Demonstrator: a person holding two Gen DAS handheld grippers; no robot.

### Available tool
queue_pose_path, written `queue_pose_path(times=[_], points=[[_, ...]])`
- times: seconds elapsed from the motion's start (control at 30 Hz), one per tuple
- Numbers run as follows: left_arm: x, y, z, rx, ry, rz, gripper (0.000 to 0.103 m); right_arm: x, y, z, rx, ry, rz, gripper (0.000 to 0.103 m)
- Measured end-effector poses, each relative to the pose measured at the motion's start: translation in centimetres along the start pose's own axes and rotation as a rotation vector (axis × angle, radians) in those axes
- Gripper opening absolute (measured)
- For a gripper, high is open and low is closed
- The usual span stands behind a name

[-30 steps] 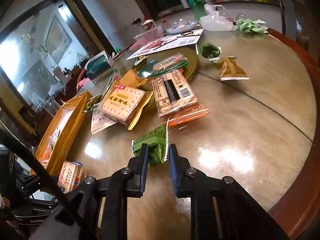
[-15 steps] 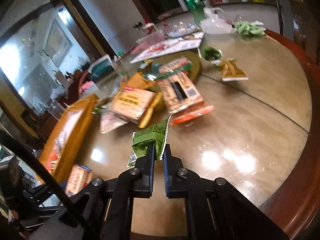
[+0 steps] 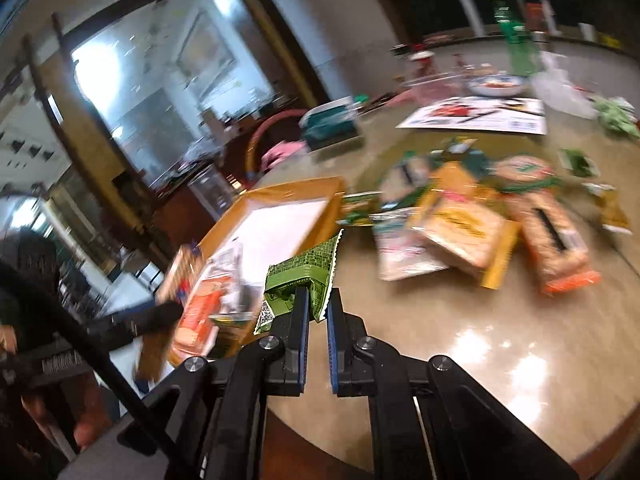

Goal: Organize snacks
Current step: 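Carry both packs over the tray box and open both tools to drop them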

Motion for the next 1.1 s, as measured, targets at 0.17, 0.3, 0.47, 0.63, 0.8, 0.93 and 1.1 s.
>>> queue_pose_path(times=[0.17, 0.3, 0.47, 0.63, 0.8, 0.93, 1.1], points=[[-5.7, 1.5, -1.4, 0.002, 0.081, 0.053, 0.056, -2.9, 0.6, -3.9, -0.047, 0.019, 0.053, 0.006], [-8.6, 3.6, -3.9, -0.009, 0.082, 0.064, 0.056, -3.7, 1.3, -7.7, -0.094, -0.013, 0.066, 0.006], [-10.9, 5.2, -9.4, -0.123, 0.082, 0.061, 0.056, -4.1, 2.1, -11.8, -0.133, -0.068, 0.085, 0.006], [-11.9, 4.7, -13.3, -0.226, 0.091, 0.077, 0.057, -4.9, 1.7, -14.2, -0.152, -0.123, 0.14, 0.006], [-11.9, 4.3, -14.9, -0.28, 0.096, 0.045, 0.057, -5.1, 0.8, -15.3, -0.159, -0.178, 0.196, 0.007], [-11.4, 4.6, -14.9, -0.321, 0.06, 0.003, 0.064, -4.9, 0.7, -15.8, -0.203, -0.126, 0.166, 0.013], [-11.8, 5.7, -10.0, -0.162, 0.083, 0.081, 0.082, -4.6, 1.7, -12.1, -0.117, -0.077, 0.122, 0.057]])
Point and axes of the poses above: each gripper's, at about its wrist camera, not at the fingertips, and z roughly against the way its jaws point, x to its right, y to its top, the point moved 6 cm from there along -z, roughly the way its jaws point, and after that the axes turned 13 degrees about -z, right-handed, at the moved point
